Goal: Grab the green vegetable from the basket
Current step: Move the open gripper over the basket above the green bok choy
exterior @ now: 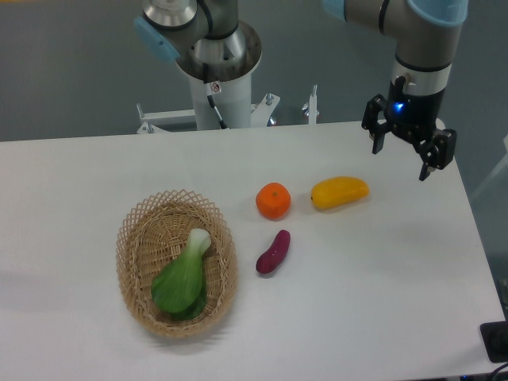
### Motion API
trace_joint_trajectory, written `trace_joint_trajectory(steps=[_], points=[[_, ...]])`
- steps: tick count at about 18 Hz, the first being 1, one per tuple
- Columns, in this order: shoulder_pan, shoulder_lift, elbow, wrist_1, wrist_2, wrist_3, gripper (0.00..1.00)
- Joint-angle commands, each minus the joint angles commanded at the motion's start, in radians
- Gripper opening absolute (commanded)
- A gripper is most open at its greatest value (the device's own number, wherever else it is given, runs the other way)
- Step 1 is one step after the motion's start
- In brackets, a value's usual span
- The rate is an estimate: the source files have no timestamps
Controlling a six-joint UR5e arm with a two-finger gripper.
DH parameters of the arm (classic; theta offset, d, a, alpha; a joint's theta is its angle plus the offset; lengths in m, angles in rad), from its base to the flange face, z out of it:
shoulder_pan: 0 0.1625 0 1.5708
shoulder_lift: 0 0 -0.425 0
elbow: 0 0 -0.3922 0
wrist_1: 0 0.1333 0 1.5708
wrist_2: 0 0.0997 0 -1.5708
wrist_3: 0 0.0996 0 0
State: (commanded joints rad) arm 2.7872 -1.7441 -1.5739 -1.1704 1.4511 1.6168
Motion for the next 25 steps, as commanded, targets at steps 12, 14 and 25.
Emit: trace_joint_trajectory(steps=[12,14,25], points=[[-0.017,0.061,-0.106,0.011,-0.165,-0.066,1.00],[-0.023,0.087,-0.159,0.063,-0.199,-0.179,1.00],[-0.353,0.068,-0.233,0.150,-0.202,-0.685,1.00]])
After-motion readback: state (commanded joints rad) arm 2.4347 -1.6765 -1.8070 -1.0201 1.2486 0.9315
